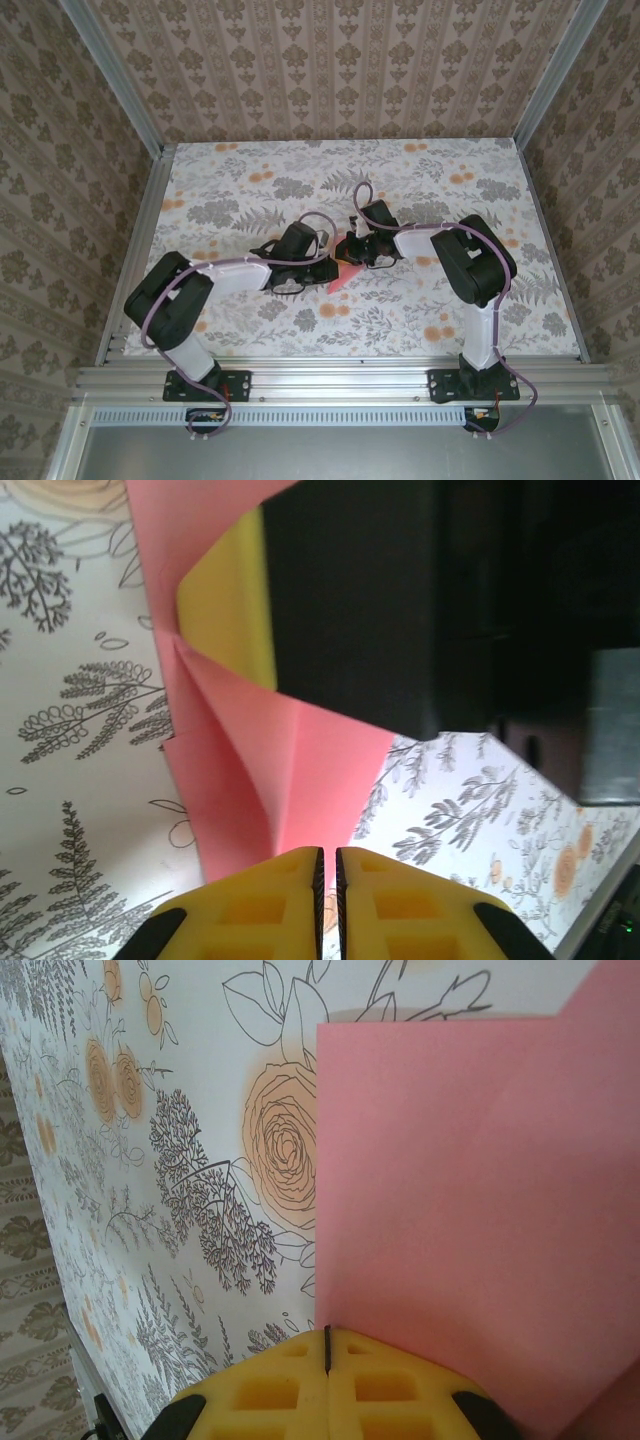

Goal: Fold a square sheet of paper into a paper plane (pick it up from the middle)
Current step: Fourth fold the wing at the center of the table.

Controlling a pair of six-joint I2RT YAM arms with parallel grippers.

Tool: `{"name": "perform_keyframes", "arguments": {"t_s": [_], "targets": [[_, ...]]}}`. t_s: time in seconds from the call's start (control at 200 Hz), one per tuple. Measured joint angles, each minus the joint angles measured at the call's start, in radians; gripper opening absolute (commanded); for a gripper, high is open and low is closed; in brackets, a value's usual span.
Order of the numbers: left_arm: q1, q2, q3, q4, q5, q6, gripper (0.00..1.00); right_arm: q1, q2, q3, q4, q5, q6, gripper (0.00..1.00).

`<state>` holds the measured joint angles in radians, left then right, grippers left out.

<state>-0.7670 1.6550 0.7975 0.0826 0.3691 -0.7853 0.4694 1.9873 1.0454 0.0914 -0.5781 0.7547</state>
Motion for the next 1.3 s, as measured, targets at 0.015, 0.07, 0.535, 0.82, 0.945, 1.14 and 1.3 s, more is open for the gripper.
{"name": "perform_keyframes", "arguments": {"t_s": [0.015, 0.07, 0.535, 0.82, 0.945, 1.14, 1.3], "targets": [[0.0, 0.003, 0.0, 0.0, 0.0, 0.0, 0.14, 0.0, 0.0, 0.0, 0.0, 0.0, 0.0, 0.07], [0.0, 0.014, 0.0, 0.001, 0.0, 0.0, 0.13, 0.0, 0.0, 0.0, 0.0, 0.0, 0.0, 0.07], [-0.007, 0.068, -0.058, 0.087, 0.001, -0.019, 0.11, 0.0, 0.0, -0.002, 0.003, -0.003, -0.001, 0.08], [-0.026, 0.072, -0.079, 0.149, 0.008, -0.039, 0.13, 0.0, 0.0, -0.005, 0.007, -0.006, -0.013, 0.08], [-0.026, 0.034, -0.084, 0.12, -0.002, -0.041, 0.16, 0.0, 0.0, -0.005, 0.007, -0.006, -0.019, 0.08], [-0.026, -0.061, -0.084, 0.087, 0.002, -0.041, 0.16, 0.0, 0.0, -0.006, 0.007, -0.006, -0.019, 0.08], [-0.026, -0.057, -0.084, 0.1, 0.023, -0.044, 0.16, 0.0, 0.0, -0.006, 0.007, -0.006, -0.02, 0.08]]}}
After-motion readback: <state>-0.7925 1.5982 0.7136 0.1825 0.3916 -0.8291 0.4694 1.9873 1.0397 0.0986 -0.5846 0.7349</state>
